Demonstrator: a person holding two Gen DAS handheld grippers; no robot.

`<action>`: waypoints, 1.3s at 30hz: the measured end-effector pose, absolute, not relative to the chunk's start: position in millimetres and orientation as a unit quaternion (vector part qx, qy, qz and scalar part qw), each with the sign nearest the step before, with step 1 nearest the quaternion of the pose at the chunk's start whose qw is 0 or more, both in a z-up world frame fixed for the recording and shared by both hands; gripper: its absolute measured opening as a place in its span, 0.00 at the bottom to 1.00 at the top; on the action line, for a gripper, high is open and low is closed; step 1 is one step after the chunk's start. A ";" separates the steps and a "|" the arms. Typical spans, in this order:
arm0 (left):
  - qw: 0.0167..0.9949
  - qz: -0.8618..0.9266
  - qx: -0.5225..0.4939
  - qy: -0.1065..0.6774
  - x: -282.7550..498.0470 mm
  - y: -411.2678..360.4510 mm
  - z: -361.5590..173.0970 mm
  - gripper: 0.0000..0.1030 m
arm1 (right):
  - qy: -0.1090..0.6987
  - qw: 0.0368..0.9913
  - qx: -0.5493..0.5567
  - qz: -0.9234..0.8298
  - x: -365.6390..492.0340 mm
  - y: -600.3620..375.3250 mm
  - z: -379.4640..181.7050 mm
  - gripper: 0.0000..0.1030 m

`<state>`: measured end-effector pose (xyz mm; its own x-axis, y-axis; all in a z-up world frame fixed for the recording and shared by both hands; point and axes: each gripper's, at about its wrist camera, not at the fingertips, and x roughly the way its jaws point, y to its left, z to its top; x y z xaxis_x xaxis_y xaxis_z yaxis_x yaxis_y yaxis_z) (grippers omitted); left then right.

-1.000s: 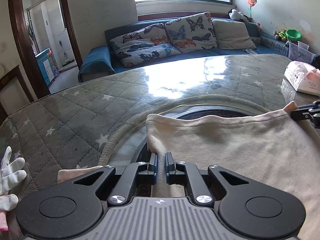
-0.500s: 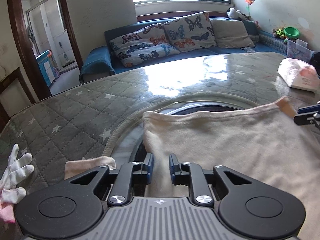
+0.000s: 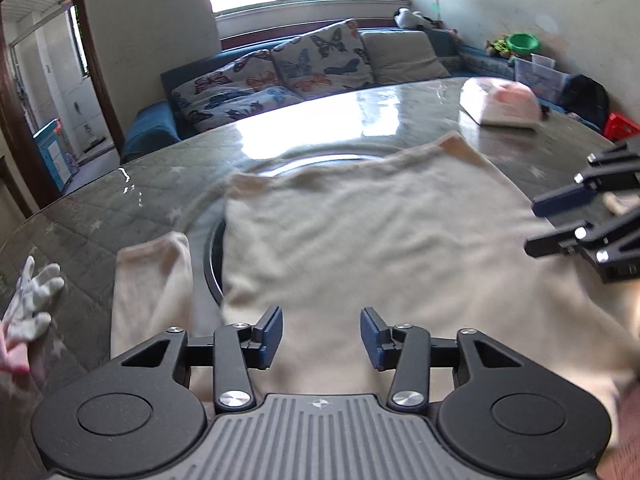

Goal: Fold clothes

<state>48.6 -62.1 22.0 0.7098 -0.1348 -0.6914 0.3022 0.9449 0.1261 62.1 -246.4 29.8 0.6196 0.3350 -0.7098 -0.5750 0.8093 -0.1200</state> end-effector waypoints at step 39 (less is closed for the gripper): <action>0.934 -0.147 0.121 0.301 3.5 -77.0 38.6 0.58 | 0.352 0.936 -0.015 -0.006 9.1 -442.8 18.6 0.58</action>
